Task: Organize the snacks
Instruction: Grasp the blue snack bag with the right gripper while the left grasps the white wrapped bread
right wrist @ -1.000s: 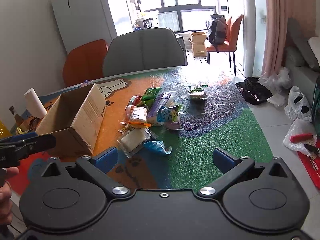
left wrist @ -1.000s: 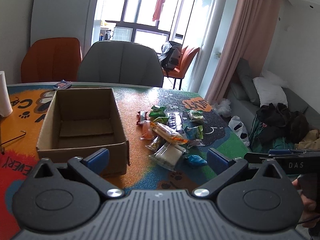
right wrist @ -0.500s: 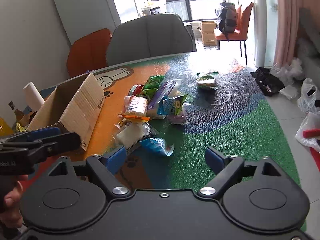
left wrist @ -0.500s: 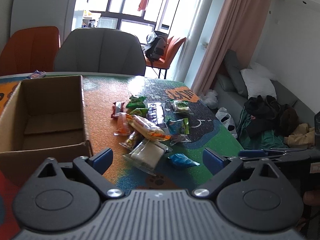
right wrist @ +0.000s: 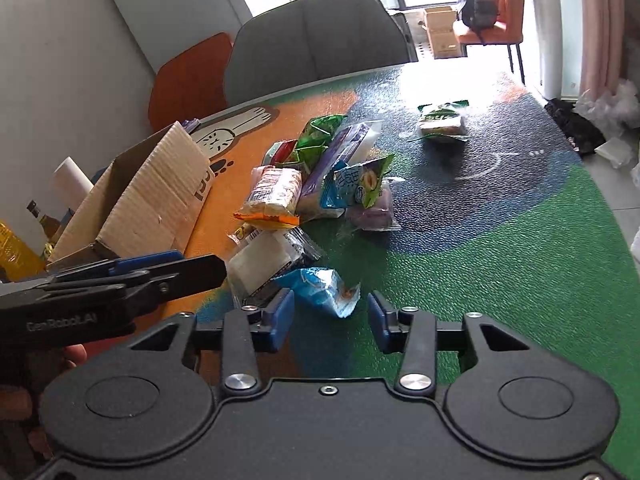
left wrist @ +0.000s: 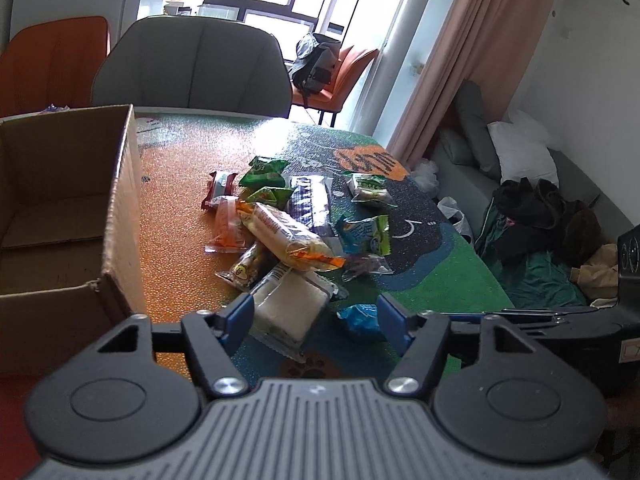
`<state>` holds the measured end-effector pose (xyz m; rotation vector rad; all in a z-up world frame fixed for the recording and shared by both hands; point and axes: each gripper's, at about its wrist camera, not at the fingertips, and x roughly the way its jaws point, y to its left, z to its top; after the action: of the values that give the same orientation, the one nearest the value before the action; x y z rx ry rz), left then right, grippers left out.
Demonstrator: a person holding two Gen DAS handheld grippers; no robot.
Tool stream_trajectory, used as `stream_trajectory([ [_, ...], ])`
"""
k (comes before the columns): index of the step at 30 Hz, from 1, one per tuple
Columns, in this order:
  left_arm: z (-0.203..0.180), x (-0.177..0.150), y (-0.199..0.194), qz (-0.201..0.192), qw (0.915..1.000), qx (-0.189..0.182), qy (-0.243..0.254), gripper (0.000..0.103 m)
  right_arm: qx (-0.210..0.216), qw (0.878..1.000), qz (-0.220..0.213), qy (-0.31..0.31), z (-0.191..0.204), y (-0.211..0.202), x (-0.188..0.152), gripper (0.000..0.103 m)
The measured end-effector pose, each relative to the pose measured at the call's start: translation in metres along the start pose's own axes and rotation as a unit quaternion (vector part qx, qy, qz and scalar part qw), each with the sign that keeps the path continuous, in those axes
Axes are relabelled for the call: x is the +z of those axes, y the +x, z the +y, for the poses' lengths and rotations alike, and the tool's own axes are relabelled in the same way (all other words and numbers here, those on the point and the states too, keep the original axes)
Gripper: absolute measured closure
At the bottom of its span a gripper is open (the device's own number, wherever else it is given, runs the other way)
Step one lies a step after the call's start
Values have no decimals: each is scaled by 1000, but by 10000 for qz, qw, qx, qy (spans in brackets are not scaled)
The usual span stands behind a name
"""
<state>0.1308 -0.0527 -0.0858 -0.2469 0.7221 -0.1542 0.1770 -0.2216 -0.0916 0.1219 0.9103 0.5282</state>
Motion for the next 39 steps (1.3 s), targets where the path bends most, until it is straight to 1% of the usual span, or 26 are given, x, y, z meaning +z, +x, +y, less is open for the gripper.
stream_trajectory([
  [1,0,1,4,19,10000,36,-5,41,-10,10000,41,-3,-1,4,1,61],
  [4,2,2,13,60,9999,116,-24,42,-71,9998,194,62,-7,16,4,60],
  [6,2,2,18,94,9998,178,-2,42,22,9995,252,170,-12,22,5,60],
  [7,1,3,21,113,9997,195,23,42,93,9994,267,212,-13,24,4,61],
  [8,0,3,24,128,9997,213,52,42,139,9993,277,225,-14,26,4,70],
  [9,0,3,26,141,9996,238,85,42,209,9992,275,217,-14,27,4,73],
  [10,-2,4,28,150,9995,267,116,42,235,9992,261,193,-14,27,3,74],
  [11,-2,4,30,149,9994,290,142,42,236,9993,232,147,-13,27,3,78],
  [12,-3,4,32,159,9993,305,173,42,243,9995,197,110,-13,26,3,84],
  [15,-6,5,37,175,9990,341,227,39,244,9995,141,171,-18,21,3,90],
  [17,-8,5,39,179,9988,351,291,38,253,9994,113,201,-22,18,4,92],
  [18,-10,5,41,182,9987,357,324,37,217,9995,94,205,-23,16,3,98],
  [19,-11,5,42,184,9985,371,355,35,173,9996,74,201,-25,16,4,101],
  [23,-17,3,48,166,9977,437,492,32,48,9997,38,248,-33,11,4,101],
  [27,-22,2,54,61,9954,652,698,30,-39,9996,24,292,-39,8,4,101],
  [30,-21,1,60,127,9949,700,718,30,-89,9995,26,308,-42,6,5,101],
  [31,-21,0,63,176,9948,705,718,30,-103,9995,47,305,-42,7,5,101],
  [32,-20,-1,65,224,9944,730,732,30,-112,9995,72,290,-41,7,5,98],
  [33,-20,-3,66,280,9943,725,730,30,-116,9995,85,263,-40,8,6,90],
  [35,-17,-5,68,358,9949,657,670,30,-176,9997,49,180,-36,8,7,82],
  [36,-15,-6,69,436,9953,611,610,30,-186,9997,52,121,-35,9,8,74],
  [37,-13,-7,70,499,9956,575,550,33,-190,9998,47,86,-33,10,8,71],
  [39,-13,-9,69,480,9957,561,557,34,-227,9997,8,12,-30,12,9,55],
])
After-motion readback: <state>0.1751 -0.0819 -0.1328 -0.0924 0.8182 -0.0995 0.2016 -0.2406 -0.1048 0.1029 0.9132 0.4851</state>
